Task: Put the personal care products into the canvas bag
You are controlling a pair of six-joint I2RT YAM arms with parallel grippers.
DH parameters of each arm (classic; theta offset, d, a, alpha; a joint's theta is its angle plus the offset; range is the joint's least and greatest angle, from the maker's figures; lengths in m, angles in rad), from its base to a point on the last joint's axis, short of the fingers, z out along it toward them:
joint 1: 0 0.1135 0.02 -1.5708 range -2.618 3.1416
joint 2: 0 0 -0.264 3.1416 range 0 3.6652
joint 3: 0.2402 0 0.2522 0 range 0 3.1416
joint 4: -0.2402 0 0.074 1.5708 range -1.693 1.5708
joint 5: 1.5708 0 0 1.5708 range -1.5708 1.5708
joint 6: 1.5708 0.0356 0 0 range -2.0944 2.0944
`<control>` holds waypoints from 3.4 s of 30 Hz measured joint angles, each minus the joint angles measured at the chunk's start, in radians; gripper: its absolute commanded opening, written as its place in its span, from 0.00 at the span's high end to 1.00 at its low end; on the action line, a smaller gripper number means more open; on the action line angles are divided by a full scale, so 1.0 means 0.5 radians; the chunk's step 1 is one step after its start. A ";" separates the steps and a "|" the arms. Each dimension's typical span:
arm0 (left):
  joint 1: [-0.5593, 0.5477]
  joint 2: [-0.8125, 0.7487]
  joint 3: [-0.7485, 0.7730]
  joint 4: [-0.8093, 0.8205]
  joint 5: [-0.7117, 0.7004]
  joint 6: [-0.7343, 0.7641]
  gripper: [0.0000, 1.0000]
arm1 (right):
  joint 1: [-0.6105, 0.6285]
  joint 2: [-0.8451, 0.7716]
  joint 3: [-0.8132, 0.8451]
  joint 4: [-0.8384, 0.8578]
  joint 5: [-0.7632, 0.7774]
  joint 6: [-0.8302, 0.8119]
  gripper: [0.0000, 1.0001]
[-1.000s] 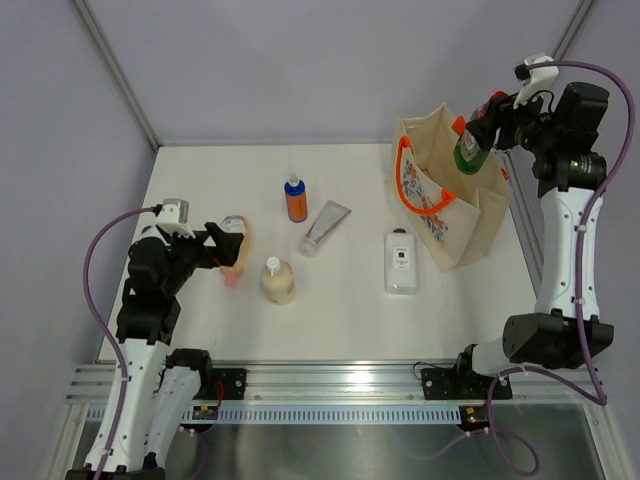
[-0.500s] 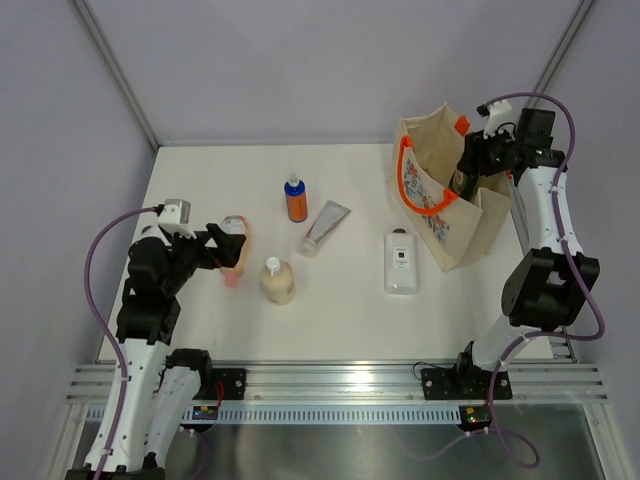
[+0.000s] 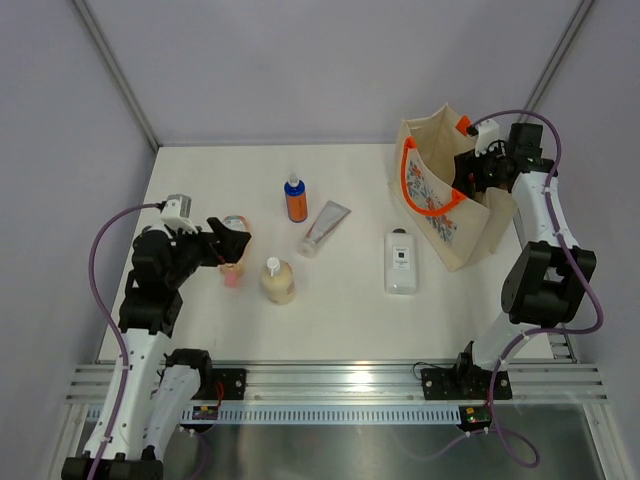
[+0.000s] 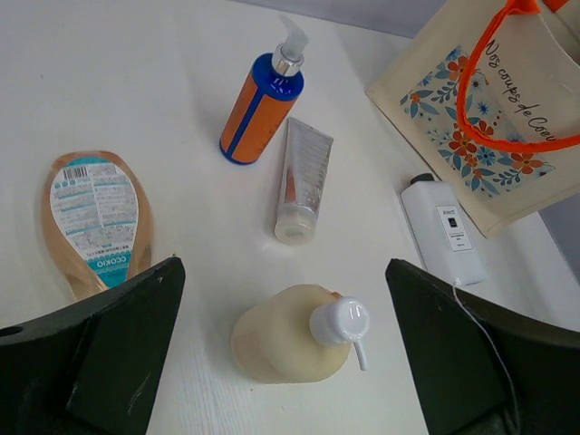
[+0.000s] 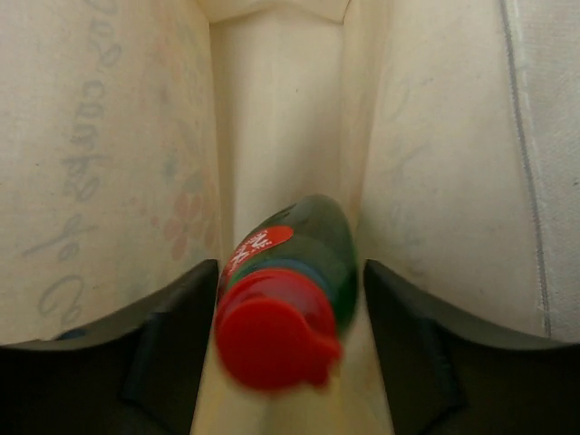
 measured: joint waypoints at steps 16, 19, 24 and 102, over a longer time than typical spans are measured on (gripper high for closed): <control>-0.422 0.044 0.140 -0.520 -0.484 -0.591 0.01 | 0.001 -0.267 0.658 -0.322 -0.385 0.175 0.00; -0.803 0.108 0.217 -0.609 -0.766 -0.626 0.01 | 0.010 -0.448 0.765 -0.419 -0.681 0.168 0.01; -1.455 0.263 0.242 -0.739 -1.358 -0.733 0.01 | 0.327 -0.951 0.328 -0.501 -0.935 0.084 0.00; -1.231 1.375 0.061 1.160 -0.108 -1.784 1.00 | 1.995 -0.777 -1.079 0.689 0.632 0.777 0.01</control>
